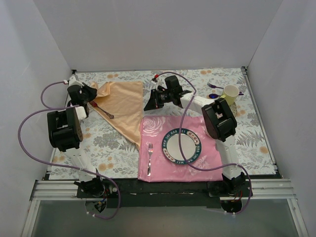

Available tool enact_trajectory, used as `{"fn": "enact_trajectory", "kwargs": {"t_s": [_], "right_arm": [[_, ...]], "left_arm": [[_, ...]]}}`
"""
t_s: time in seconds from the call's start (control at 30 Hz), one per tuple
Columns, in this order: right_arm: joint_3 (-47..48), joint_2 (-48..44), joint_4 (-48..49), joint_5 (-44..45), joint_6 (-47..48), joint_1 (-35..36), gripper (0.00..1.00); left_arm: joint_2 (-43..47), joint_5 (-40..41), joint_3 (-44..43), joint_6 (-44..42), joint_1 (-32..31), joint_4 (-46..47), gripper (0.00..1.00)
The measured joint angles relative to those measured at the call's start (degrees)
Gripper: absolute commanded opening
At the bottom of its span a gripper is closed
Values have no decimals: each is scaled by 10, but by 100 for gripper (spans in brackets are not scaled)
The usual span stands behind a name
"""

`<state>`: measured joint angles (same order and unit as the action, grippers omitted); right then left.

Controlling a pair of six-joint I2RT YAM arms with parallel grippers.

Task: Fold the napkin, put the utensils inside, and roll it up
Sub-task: Fold the napkin

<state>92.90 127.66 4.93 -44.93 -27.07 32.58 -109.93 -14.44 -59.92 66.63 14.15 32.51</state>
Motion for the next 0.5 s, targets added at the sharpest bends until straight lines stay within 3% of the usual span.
{"fn": "enact_trajectory", "kwargs": {"t_s": [0.17,0.4,0.43,0.5], "right_arm": [[0,0,1,-3,0,0,18],[-9,-2,12,-6,-1,0,18],[-9,-2,13,-6,-2,0,18],[-10,-2,15,-7,-2,0,18]], "left_arm": [[22,2,24,-11,-13,-13,4],[61,6,61,-8,-21,-25,15],[65,5,67,-6,-21,-26,25],[69,5,76,-1,-21,-30,29]]}}
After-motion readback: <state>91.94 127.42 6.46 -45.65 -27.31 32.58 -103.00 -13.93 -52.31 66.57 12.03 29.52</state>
